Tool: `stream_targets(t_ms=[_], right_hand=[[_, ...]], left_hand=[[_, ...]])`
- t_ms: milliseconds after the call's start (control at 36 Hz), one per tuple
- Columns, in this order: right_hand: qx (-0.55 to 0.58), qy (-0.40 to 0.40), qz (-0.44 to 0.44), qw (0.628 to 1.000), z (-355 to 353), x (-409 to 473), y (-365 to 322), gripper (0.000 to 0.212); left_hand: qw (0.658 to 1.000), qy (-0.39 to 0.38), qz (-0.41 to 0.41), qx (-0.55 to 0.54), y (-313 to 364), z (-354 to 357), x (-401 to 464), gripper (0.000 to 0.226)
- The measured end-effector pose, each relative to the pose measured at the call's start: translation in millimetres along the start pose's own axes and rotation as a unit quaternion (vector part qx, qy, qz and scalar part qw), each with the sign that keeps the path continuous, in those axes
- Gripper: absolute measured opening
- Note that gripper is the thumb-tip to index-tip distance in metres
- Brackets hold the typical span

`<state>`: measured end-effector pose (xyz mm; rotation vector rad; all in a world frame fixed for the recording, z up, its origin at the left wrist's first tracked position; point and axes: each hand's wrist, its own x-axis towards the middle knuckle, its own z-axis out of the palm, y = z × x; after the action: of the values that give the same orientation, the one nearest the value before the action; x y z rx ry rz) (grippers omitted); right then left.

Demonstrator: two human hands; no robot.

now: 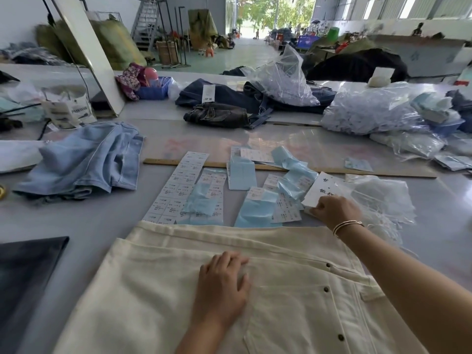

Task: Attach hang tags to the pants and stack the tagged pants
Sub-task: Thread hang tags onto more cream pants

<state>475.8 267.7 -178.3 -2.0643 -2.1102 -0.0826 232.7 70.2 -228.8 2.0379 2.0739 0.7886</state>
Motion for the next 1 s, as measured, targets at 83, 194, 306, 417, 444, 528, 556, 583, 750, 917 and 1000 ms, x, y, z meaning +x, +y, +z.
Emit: stream_targets(t_ms=[83, 194, 306, 417, 444, 528, 556, 583, 750, 917, 1000], right_hand=[[0.056, -0.016, 0.009, 0.998, -3, 0, 3, 0.034], [0.146, 0.082, 0.004, 0.986, -24, -11, -1, 0.028], [0.171, 0.236, -0.209, 0.933, -53, -56, -43, 0.01], [0.128, 0.229, -0.436, 0.861, -54, -114, -86, 0.019], [0.112, 0.208, -0.475, 0.848, -51, -126, -92, 0.025], [0.081, 0.137, -0.538, 0.828, -38, -146, -105, 0.022], [0.092, 0.111, -0.541, 0.829, -36, -147, -108, 0.023], [0.116, 0.089, -0.536, 0.832, -35, -144, -112, 0.028], [0.313, 0.044, -0.28, 0.907, -37, -73, -158, 0.02], [0.18, -0.094, -0.223, 0.953, 13, -1, -205, 0.034], [0.12, -0.114, -0.243, 0.956, 35, 12, -224, 0.034]], left_hand=[[0.999, -0.037, -0.022, -0.019, -3, 1, 2, 0.031], [0.919, -0.066, -0.184, -0.342, -1, -21, 19, 0.017], [0.704, -0.126, -0.297, -0.633, 0, -42, 44, 0.038], [0.597, -0.156, -0.338, -0.71, 2, -50, 61, 0.055], [0.601, -0.151, -0.348, -0.703, 3, -51, 63, 0.056], [0.676, -0.104, -0.373, -0.627, -2, -49, 67, 0.042], [0.731, -0.077, -0.367, -0.57, -7, -48, 68, 0.037], [0.796, -0.047, -0.35, -0.491, -14, -47, 71, 0.035], [0.988, -0.019, -0.118, -0.097, -58, -44, 87, 0.024], [0.998, -0.007, -0.009, 0.059, -81, -23, 93, 0.03], [0.998, 0.01, 0.004, 0.056, -83, -16, 94, 0.045]])
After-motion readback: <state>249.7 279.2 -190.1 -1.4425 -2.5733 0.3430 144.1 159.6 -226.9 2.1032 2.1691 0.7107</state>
